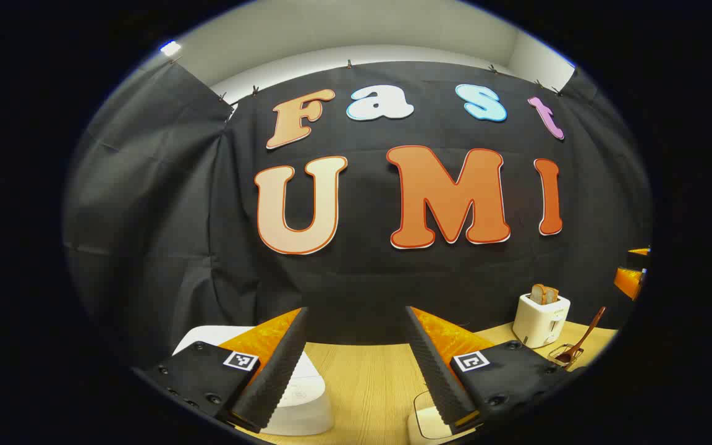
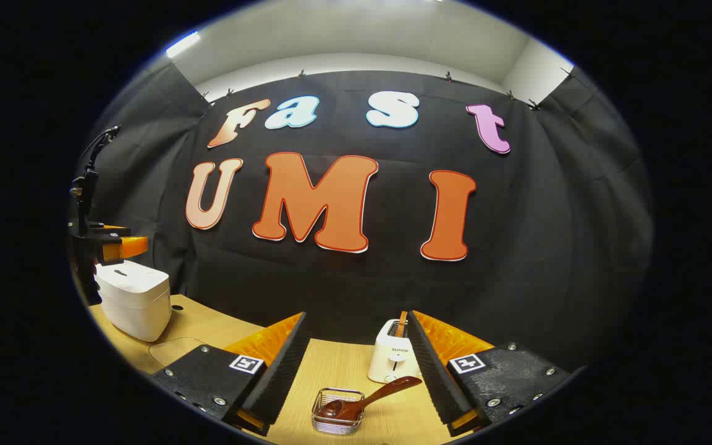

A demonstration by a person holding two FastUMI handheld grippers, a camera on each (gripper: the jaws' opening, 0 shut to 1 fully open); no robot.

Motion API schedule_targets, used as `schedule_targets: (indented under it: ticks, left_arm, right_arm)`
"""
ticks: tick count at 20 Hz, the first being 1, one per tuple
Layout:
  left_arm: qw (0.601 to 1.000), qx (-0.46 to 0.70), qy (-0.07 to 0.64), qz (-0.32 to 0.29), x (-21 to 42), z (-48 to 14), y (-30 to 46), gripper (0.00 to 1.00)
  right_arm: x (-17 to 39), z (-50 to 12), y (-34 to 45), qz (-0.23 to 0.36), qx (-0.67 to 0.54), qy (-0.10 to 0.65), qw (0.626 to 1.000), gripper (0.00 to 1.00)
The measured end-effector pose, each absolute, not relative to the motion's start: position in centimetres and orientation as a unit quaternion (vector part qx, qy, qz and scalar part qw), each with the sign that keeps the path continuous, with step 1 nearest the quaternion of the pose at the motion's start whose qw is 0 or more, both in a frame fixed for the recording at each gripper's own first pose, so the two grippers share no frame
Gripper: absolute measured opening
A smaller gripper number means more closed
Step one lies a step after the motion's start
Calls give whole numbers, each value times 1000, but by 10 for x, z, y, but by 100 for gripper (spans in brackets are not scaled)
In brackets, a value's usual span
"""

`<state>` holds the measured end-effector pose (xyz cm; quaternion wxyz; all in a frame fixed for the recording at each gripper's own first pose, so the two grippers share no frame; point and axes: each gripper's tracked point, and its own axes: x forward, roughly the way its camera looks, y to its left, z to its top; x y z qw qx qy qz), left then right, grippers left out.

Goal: Close the left gripper, press the button to open the rice cooker; take a wooden spoon from the chopstick holder with the right hand, scoop a spoonful of rice and pour it into the rice cooker, then put the wooden spoon back into the chopstick holder.

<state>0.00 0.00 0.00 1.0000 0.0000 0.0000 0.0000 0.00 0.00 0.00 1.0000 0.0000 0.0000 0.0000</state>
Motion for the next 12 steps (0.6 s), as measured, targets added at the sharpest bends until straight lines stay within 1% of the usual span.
schedule_targets:
  ticks: [12]
  left_arm:
    - [1000, 5, -3, 0, -7, 4, 3, 99]
  right_arm:
    - [-3, -7, -5, -6, 6, 10, 1000, 94]
